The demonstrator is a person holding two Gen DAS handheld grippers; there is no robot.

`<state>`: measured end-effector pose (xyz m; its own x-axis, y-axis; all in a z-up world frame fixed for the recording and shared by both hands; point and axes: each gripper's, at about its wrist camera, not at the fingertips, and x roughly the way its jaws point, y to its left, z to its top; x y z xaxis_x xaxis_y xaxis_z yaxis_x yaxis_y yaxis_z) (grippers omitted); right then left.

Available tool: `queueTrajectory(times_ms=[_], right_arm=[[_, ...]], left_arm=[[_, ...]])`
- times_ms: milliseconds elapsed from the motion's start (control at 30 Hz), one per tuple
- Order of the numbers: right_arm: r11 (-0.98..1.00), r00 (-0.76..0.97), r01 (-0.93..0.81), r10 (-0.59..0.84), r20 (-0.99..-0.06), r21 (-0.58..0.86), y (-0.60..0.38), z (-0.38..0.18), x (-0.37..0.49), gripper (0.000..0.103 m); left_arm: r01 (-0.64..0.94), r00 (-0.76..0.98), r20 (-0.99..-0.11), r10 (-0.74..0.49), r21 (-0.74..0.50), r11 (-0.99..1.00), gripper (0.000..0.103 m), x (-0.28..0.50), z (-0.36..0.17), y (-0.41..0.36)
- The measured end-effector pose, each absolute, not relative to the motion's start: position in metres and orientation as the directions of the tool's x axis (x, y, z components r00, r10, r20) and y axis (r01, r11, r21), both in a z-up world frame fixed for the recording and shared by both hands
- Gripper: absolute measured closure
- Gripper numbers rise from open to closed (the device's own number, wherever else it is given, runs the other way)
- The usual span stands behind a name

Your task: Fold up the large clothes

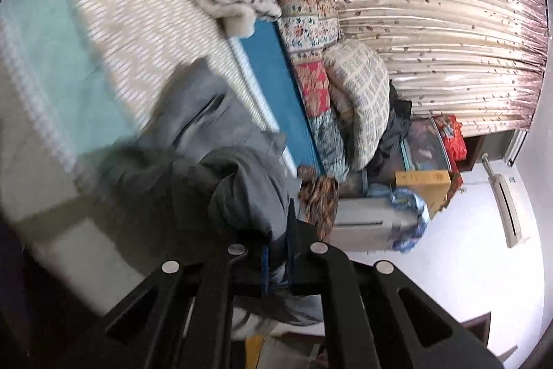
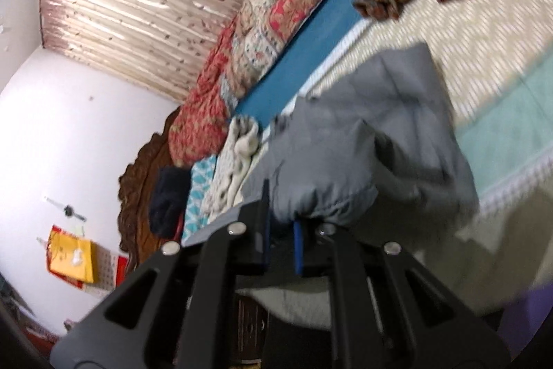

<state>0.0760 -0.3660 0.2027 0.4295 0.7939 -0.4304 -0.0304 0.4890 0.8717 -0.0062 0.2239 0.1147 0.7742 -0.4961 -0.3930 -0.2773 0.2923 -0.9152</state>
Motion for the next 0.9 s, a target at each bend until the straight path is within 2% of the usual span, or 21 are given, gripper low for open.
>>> queueTrajectory(times_ms=[167,367,467,500,600,667,767,833,900], right_arm=[[0.460,0.431,0.051,0.791,-0.435,0.887,-0.351,0.181,0.157,0.093],[0.496,0.407,0.159,0.755,-0.515,0.853,-0.333,0.131,0.229,0.093],[0.422,0.423,0.194,0.779,-0.463,0.886,-0.334,0.098,0.246,0.085],[0.359,0.457,0.206,0.787,-0.414,0.910,-0.339,0.088,0.248,0.084],[0.244,0.556,0.178,0.775,-0.302,0.953,-0.353,0.083,0.242,0.073],[0.289,0.611,0.121,0.732,-0.301,0.950,-0.361,0.097,0.235,0.043],[0.453,0.665,0.061,0.646,-0.375,0.889,-0.360,0.130,0.222,0.040],[0.662,0.676,-0.104,0.594,-0.436,0.742,-0.326,0.173,0.208,0.041],[0.800,0.670,-0.295,0.563,-0.484,0.522,-0.269,0.203,0.193,0.041]], left_arm=[[-0.344,0.769,-0.459,-0.444,-0.884,0.318,0.099,0.079,0.114,0.232],[-0.462,0.710,-0.585,-0.392,-0.807,0.367,0.099,0.164,0.077,0.240],[-0.509,0.675,-0.640,-0.367,-0.764,0.395,0.099,0.194,0.058,0.238],[-0.521,0.663,-0.655,-0.362,-0.752,0.404,0.099,0.203,0.050,0.237],[-0.549,0.640,-0.684,-0.350,-0.726,0.413,0.100,0.216,0.036,0.235],[-0.557,0.630,-0.698,-0.340,-0.711,0.429,0.100,0.222,0.032,0.233],[-0.556,0.615,-0.721,-0.319,-0.683,0.473,0.100,0.225,0.030,0.228],[-0.551,0.616,-0.725,-0.308,-0.676,0.489,0.100,0.225,0.030,0.227],[-0.550,0.619,-0.725,-0.303,-0.675,0.492,0.101,0.226,0.030,0.224]])
